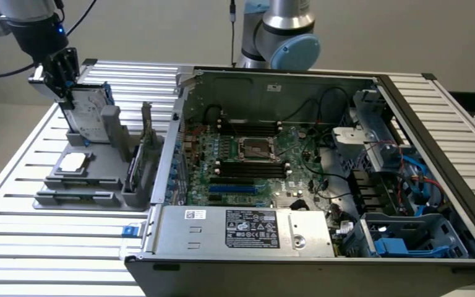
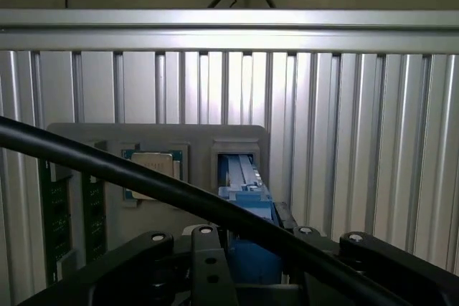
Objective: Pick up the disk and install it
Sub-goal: 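Pick up the disk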
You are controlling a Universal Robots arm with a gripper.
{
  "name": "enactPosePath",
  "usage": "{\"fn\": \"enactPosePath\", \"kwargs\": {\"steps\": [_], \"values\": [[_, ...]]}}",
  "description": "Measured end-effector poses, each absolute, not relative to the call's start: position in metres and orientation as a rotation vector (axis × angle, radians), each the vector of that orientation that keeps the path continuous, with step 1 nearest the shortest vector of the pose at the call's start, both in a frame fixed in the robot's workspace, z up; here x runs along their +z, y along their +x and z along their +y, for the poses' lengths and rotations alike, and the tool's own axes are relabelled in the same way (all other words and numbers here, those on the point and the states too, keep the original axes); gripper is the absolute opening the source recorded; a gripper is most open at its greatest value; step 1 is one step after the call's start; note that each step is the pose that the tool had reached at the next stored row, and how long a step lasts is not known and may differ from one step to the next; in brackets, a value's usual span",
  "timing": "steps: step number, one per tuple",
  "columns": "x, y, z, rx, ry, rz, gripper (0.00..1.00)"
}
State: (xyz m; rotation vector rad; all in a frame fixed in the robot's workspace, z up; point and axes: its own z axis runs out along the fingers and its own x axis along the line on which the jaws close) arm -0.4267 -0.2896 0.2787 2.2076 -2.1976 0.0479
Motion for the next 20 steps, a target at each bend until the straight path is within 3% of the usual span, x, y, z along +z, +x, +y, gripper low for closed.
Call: {"fn": "enactPosePath", "kwargs": {"steps": [3, 5, 20], "values": [[0.2786, -0.4267, -0.2896, 0.049, 2.207, -2.197, 0.39], [0.2785, -0.4267, -0.2896, 0.049, 2.207, -2.197, 0.33], [0.278, -0.4267, -0.2896, 0.056, 2.204, -2.194, 0.33]]}}
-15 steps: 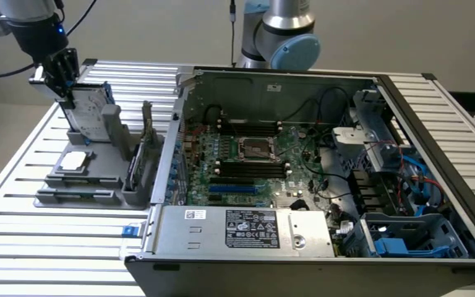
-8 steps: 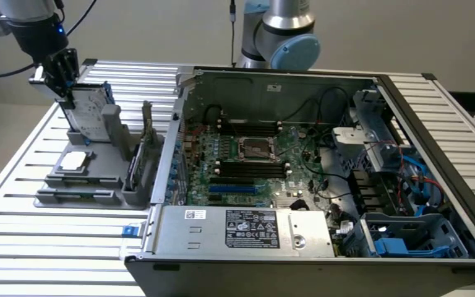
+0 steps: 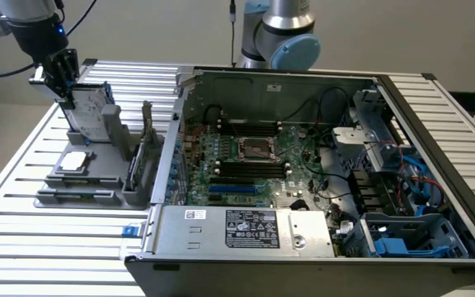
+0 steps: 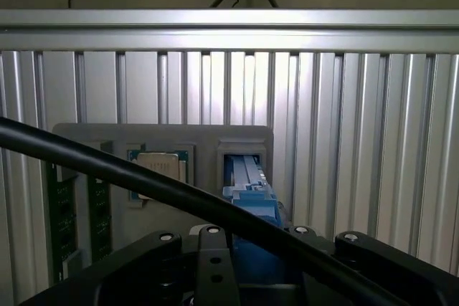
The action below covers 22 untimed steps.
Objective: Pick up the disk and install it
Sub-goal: 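Pick up the disk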
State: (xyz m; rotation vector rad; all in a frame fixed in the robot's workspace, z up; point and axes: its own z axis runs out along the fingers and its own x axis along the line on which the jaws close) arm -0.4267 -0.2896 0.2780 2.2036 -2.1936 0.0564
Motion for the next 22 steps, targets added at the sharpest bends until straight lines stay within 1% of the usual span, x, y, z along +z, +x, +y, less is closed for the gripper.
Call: {"fn": "enactPosePath", "kwargs": {"steps": [12, 22], "values": [[0.279, -0.427, -0.29, 0.057, 2.204, -2.194, 0.33], [0.322, -0.427, -0.29, 0.057, 2.204, -2.194, 0.33]]}}
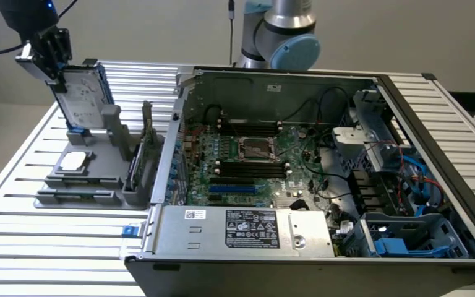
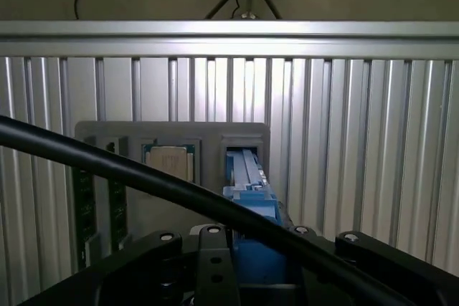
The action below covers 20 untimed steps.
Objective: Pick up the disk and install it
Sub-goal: 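Pick up the disk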
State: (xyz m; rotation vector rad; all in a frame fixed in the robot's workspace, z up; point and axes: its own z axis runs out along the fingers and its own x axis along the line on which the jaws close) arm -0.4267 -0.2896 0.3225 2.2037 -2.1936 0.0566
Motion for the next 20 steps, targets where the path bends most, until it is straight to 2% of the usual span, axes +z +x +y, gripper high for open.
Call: {"fn": "enactPosePath", "kwargs": {"steps": [20], "values": [[0.414, -0.413, -0.291, 0.056, 2.204, -2.194, 0.33]]}}
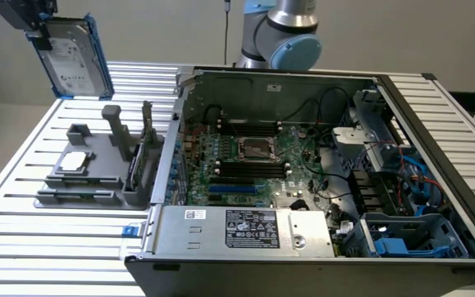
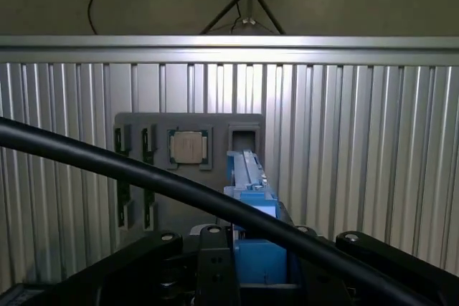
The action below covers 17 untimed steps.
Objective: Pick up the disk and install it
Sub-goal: 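Pick up the disk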
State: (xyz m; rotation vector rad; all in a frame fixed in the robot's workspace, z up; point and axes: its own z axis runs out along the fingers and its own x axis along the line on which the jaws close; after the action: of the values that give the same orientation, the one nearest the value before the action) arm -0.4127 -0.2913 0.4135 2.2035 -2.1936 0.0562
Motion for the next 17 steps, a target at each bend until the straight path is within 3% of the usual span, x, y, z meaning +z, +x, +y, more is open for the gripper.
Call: {"fn": "enactPosePath", "kwargs": {"steps": [17], "values": [[0.479, -0.336, -0.314, 0.053, 2.203, -2.192, 0.33]]}}
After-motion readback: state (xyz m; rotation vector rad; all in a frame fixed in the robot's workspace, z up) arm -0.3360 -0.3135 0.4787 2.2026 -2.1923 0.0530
